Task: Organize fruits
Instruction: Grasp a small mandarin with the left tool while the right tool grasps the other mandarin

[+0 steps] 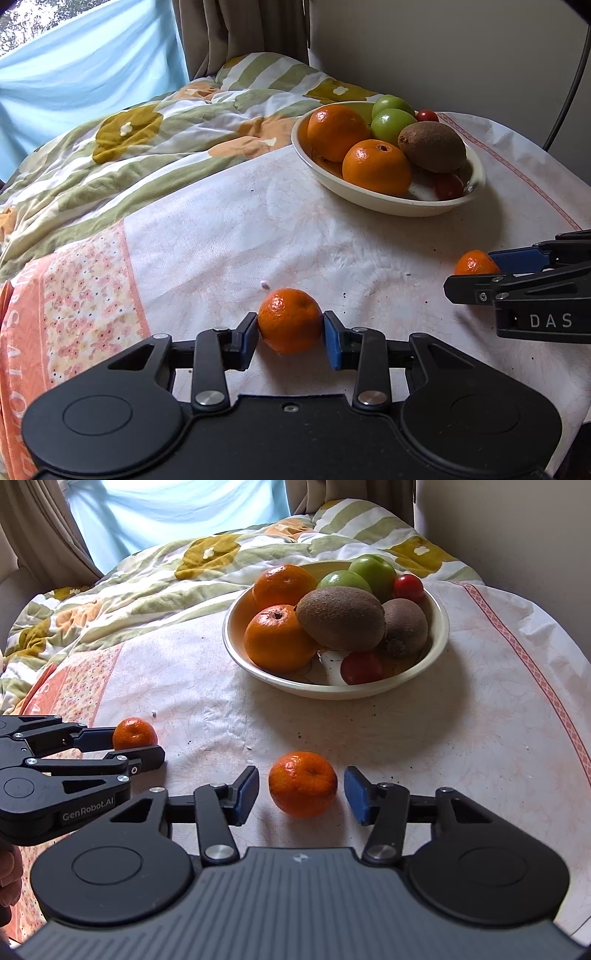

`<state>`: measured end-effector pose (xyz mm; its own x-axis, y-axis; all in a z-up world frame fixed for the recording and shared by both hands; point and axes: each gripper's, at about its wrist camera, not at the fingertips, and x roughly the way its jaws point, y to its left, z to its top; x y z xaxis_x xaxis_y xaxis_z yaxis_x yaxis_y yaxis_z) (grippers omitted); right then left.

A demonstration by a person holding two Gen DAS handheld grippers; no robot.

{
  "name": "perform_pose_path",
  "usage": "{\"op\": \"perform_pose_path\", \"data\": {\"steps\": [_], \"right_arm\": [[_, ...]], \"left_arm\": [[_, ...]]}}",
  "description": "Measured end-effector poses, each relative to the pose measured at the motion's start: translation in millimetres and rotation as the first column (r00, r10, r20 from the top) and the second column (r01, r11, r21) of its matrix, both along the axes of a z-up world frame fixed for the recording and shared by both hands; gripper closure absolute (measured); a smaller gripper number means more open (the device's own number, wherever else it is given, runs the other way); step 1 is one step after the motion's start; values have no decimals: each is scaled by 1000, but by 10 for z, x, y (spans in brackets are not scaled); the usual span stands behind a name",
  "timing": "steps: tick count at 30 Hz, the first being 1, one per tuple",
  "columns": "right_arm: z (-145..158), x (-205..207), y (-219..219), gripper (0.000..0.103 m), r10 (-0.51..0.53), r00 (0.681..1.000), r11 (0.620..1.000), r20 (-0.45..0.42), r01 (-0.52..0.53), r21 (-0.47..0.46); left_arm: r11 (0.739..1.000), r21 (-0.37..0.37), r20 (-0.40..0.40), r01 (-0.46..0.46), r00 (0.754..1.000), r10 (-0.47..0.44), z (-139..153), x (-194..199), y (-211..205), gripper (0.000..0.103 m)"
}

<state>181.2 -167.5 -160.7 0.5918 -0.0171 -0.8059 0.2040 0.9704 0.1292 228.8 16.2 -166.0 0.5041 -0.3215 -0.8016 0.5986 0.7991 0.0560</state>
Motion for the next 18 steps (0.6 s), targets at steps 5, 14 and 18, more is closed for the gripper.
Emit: {"op": "perform_pose_path", "data": {"steps": [5, 14, 18], "right_arm": [[-23, 25, 29, 48, -1, 1000, 1000, -17, 1, -23], [88, -20, 47, 49, 3, 1000, 1000, -3, -3, -14], [241, -71, 57, 49, 16, 1000, 1000, 17, -16, -6]], "left_arm": [[1000, -1, 5, -24, 1000, 24, 32, 4, 63, 62], [999, -28, 27, -44, 999, 45, 195, -65, 140, 62], [997, -56, 37, -53, 998, 55, 356, -120, 158, 62]]}}
